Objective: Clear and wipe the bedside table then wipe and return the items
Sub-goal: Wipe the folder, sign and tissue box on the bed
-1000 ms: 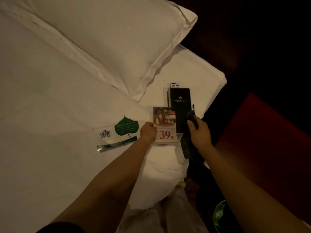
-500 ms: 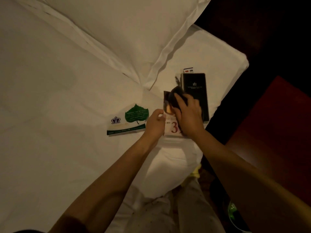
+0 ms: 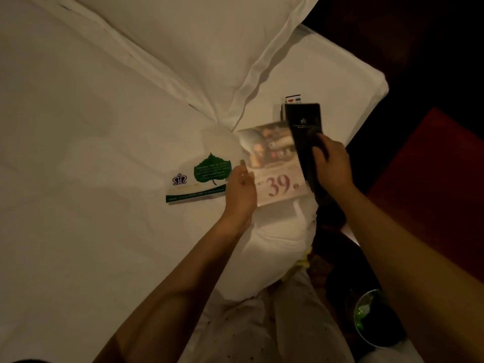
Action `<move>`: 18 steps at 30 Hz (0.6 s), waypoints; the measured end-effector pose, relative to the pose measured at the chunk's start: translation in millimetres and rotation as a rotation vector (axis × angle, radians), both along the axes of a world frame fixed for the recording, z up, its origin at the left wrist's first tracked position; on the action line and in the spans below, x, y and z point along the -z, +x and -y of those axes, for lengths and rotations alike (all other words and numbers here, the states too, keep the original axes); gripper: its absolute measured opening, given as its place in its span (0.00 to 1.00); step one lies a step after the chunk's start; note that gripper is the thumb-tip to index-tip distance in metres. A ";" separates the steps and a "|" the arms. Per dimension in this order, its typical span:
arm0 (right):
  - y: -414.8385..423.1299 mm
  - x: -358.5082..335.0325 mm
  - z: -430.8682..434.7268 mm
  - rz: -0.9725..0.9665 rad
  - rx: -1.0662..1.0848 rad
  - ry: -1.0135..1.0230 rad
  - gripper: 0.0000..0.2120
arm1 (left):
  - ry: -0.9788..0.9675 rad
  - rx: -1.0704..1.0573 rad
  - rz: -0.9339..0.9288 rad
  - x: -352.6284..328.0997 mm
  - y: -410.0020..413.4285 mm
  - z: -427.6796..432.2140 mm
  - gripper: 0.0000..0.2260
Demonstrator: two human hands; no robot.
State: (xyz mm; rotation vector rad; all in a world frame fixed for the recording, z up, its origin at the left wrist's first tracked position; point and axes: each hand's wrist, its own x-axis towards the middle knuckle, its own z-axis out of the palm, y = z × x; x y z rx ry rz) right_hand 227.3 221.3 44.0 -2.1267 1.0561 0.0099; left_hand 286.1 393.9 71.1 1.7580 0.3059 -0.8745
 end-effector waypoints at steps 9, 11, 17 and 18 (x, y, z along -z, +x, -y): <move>-12.1 -7.1 -55.8 0.304 0.502 0.571 0.20 | -0.289 -0.350 -0.248 1.8 -9.1 43.9 0.13; -10.0 -7.3 -61.1 0.328 0.481 0.562 0.19 | -0.314 -0.378 -0.222 3.3 -4.4 47.6 0.13; -10.2 -10.3 -76.7 0.286 0.242 0.585 0.18 | -0.254 -0.348 -0.106 20.3 27.4 42.5 0.10; -9.4 -10.6 -76.2 0.276 0.205 0.590 0.19 | -0.179 -0.288 -0.049 23.2 34.1 38.6 0.08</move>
